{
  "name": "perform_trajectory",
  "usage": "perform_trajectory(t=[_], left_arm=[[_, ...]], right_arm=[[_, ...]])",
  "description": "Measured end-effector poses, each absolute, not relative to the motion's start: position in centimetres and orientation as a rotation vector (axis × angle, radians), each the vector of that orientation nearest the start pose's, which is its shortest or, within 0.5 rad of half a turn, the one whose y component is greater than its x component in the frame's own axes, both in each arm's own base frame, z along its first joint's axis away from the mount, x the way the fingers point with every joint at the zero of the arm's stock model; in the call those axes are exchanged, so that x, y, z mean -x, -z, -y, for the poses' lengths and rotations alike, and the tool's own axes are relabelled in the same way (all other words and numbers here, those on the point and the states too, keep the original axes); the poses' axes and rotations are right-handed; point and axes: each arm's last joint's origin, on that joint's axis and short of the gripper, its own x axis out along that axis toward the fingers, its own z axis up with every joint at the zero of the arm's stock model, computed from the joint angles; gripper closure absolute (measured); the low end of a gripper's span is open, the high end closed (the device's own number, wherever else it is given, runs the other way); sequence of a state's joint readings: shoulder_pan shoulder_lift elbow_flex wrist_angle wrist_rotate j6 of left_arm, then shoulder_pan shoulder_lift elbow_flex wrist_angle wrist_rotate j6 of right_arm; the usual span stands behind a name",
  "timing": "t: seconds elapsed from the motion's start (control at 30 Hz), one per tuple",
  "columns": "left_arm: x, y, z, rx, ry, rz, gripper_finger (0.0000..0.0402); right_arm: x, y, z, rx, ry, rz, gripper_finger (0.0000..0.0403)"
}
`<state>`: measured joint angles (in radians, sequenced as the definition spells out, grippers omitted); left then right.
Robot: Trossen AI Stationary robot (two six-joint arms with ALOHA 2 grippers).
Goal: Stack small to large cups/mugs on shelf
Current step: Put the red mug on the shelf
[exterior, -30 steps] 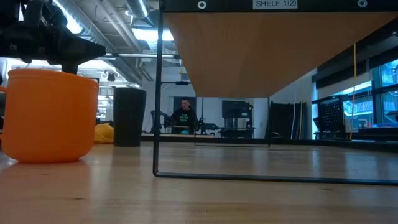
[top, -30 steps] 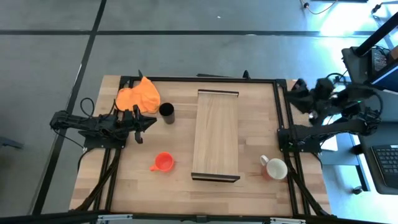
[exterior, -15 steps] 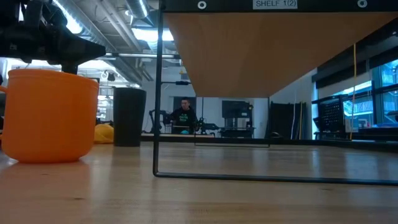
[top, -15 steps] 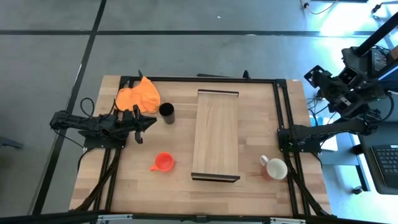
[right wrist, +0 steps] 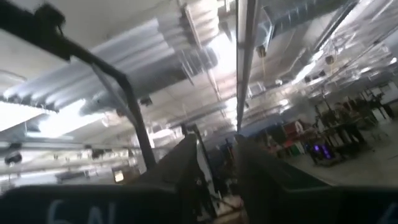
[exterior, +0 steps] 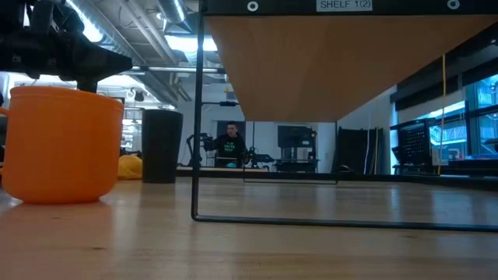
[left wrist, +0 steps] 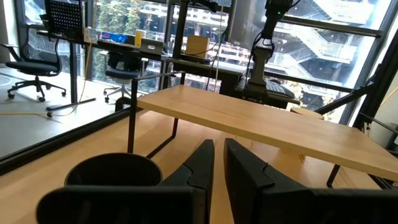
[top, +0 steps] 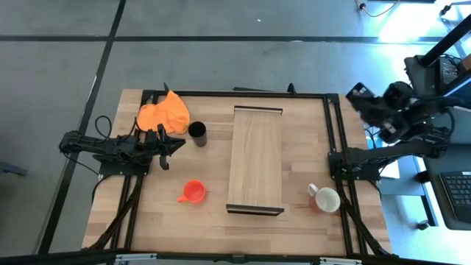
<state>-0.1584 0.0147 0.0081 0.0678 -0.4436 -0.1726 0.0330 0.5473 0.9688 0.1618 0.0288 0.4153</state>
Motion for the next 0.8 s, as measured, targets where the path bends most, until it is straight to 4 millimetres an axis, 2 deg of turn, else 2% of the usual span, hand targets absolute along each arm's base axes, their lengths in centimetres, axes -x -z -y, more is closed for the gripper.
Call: perform_trajectory(t=[0.33, 0.43, 0.6, 0.8], left_arm=[[-9.6, -17.2, 0.3, 0.19, -0.28, 0.084, 0.0371], [-9.6, -17.2, 0.3, 0.19, -0.28, 0.083, 0.0371], [-9.6, -17.2, 0.3, 0.19, -0.28, 0.083, 0.0371], [-9.6, -17.2, 0.3, 0.19, -0.279, 0.084, 0.0371]], right_arm=[[-13.7, -41.7, -0.4, -0.428, -0.045, 0.206, 0.0297], [-14.9, -40.6, -0.4, -0.382, 0.001, 0.001, 0.0297], [-15.1, -39.1, -0.2, -0.334, 0.129, -0.426, 0.0297], [-13.7, -40.7, -0.9, -0.365, 0.153, -0.673, 0.0297]])
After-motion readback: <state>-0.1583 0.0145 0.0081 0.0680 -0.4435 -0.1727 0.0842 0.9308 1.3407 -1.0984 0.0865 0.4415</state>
